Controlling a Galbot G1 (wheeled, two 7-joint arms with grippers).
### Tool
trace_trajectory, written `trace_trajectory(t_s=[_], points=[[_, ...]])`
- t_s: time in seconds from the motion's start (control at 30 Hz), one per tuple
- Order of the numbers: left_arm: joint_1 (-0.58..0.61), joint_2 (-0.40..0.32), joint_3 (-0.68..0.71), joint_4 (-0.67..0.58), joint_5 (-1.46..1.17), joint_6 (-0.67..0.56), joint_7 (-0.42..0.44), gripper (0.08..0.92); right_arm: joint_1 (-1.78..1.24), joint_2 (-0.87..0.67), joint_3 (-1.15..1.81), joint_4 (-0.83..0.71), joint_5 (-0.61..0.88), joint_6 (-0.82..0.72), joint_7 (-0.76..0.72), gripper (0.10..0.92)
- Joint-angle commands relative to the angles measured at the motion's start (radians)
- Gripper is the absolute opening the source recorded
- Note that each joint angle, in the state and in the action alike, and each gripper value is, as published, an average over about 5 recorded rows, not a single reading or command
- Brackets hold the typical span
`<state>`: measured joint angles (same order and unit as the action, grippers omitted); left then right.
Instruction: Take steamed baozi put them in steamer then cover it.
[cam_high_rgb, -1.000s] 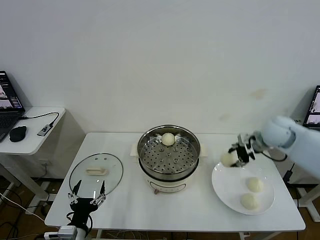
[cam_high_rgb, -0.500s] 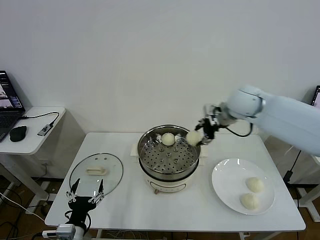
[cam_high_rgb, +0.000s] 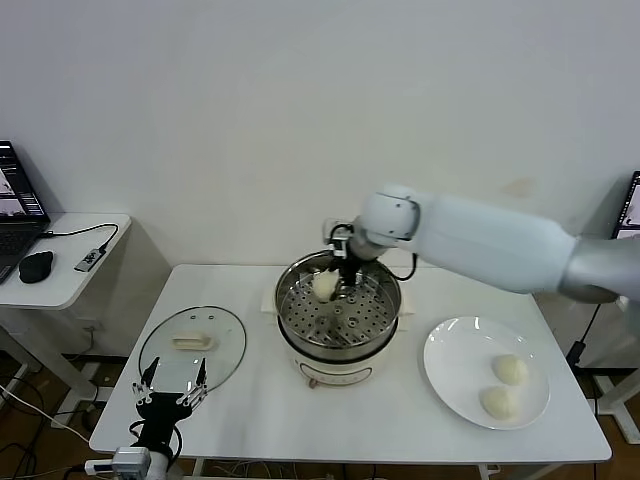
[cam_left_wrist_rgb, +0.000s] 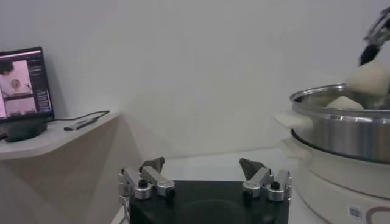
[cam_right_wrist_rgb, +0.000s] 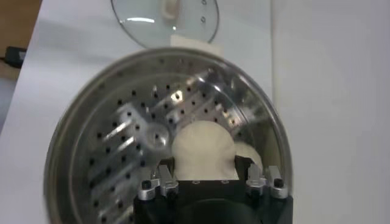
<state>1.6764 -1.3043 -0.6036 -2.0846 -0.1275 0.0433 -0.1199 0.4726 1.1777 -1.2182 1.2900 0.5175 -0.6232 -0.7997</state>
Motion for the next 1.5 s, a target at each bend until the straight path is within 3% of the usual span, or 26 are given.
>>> trace_trajectory(t_s=[0.03,0.47,0.67,0.87,1.1,1.5], points=[[-0.001,0.001,-0.001,0.003,-0.004,-0.002,0.0,0.823,-0.052,0.152,-0.008,-0.141,-0.013,-0.022,0.019,0.611],[0.002,0.0,-0.005,0.004,-0.009,-0.004,0.0,0.823,-0.078,0.179,-0.001,-0.203,-0.049,-0.012,0.014,0.613],[0.0,-0.001,-0.004,0.003,-0.009,-0.004,0.0,0.823,-0.037,0.118,-0.003,-0.136,-0.044,-0.016,-0.033,0.752],[0.0,0.001,-0.003,0.003,-0.009,-0.003,0.001,0.823,0.105,-0.042,-0.028,0.014,-0.027,-0.001,-0.143,0.821],[0.003,0.008,-0.002,-0.005,-0.007,0.001,0.001,0.823,0.229,-0.308,-0.081,0.21,-0.079,0.081,-0.275,0.823],[0.016,0.015,0.006,-0.016,0.006,0.002,0.002,0.823,0.226,-0.695,-0.121,0.401,-0.339,0.307,-0.398,0.823]])
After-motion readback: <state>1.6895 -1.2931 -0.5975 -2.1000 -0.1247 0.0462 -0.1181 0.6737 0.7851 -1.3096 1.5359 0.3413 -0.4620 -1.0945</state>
